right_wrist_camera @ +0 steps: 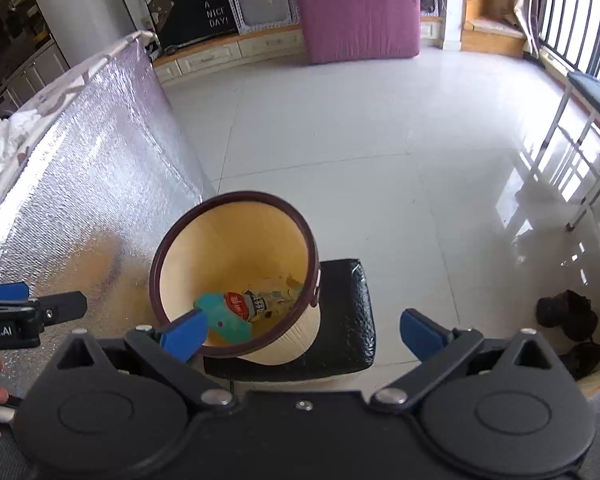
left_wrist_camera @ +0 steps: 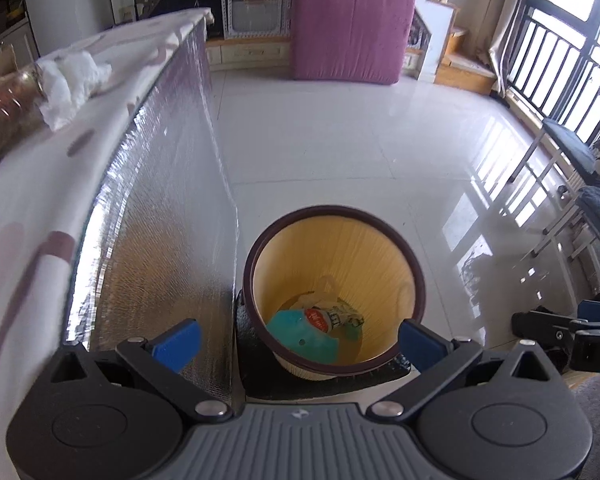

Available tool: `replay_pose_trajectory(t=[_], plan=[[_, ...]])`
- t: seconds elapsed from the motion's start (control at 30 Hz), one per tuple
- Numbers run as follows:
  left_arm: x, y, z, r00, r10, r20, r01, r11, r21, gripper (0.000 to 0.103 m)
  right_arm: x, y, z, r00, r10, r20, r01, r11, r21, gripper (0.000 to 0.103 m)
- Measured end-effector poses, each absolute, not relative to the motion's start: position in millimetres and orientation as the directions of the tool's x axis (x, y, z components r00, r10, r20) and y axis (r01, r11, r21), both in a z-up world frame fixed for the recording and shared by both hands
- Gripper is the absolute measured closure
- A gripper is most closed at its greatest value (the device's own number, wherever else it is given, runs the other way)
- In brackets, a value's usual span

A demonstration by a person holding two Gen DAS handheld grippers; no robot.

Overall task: Collect trash
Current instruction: 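Move both grippers back up toward the trash on the table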

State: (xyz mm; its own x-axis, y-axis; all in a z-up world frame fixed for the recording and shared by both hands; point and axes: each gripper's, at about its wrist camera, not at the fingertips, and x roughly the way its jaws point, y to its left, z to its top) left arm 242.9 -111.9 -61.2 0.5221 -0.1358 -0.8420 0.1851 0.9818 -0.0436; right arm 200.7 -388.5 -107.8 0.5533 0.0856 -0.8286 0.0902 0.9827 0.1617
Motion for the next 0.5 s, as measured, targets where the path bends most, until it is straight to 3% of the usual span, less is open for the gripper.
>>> replay_pose_trajectory(t=[0.5], plan=[[180.2, -80.9, 6.7, 0.658, -0.202, -0.725, 0.216, 0.974, -0.075, 0.0, 140.2, -374.5, -36.9, 0.691, 0.044, -0.722, 0.092, 0.985, 0.148, 0.0]])
